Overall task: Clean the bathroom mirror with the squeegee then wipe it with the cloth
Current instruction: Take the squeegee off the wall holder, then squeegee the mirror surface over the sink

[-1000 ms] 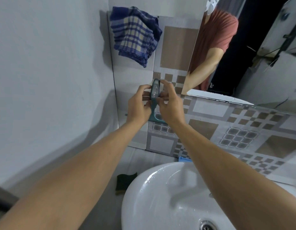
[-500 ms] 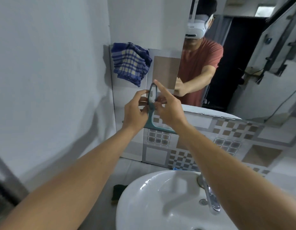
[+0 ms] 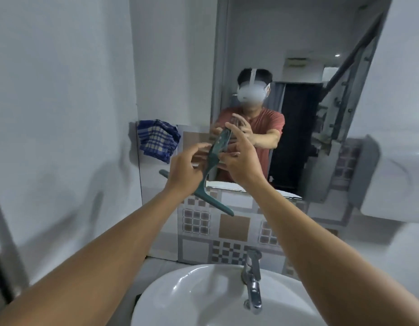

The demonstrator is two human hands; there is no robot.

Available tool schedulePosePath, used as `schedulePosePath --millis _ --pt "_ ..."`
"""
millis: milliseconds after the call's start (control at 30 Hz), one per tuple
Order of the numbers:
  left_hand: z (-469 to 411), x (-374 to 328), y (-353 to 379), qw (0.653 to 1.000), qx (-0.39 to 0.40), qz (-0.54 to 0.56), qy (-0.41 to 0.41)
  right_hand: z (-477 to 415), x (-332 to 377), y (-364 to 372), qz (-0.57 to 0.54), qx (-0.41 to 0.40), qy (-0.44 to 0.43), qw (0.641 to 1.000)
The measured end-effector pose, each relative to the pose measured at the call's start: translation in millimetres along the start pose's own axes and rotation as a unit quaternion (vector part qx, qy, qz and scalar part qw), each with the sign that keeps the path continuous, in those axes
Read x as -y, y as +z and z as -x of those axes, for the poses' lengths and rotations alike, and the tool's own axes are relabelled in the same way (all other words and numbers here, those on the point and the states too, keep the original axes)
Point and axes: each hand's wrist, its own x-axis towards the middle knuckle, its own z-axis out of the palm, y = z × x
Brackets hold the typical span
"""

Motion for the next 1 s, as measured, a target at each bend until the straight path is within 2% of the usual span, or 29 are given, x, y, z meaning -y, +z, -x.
schedulePosePath --millis 167,300,367,433,500,633,733,867,933,1000 --pt "0.5 -37.4 15.7 0.996 0.079 -0.027 0.031 22.1 26.3 -49.7 -0.115 -0.026 0.004 0.993" --pt "-2.8 -60.1 28.0 0.994 0.074 -0.059 0.050 35.8 36.7 -75.2 -0.193 -0.056 0.020 0.979" --pt "-5.5 -72.2 32.1 0.990 0.056 -0.100 0.085 40.8 37.8 -86.0 -0.175 -0.070 0.024 0.982" --pt "-9.0 -84.8 32.9 0.987 0.053 -0.113 0.102 42.6 37.2 -96.8 -0.048 -0.097 -0.005 0.994" --pt "-14.1 -94.8 31.3 0.984 0.059 -0.124 0.114 42.5 38.7 -107.5 0.107 -0.121 -0.053 0.985" --pt "-32.2 -105.1 28.3 0.973 0.062 -0.158 0.155 35.5 43.1 -127.2 0.292 -0.096 -0.133 0.942" --pt "-47.5 -114.7 30.5 0.963 0.079 -0.166 0.199 28.4 50.6 -139.6 0.451 -0.072 -0.169 0.874" --pt "-71.9 -121.4 30.6 0.953 0.098 -0.147 0.245 17.5 67.4 -151.3 0.570 -0.080 -0.218 0.788" --pt "-86.1 -120.1 28.9 0.948 0.106 -0.145 0.261 9.8 76.0 -152.8 0.595 -0.073 -0.237 0.765" --pt "-99.3 -117.7 25.7 0.947 0.102 -0.139 0.271 1.4 83.9 -150.4 0.598 -0.063 -0.248 0.759"
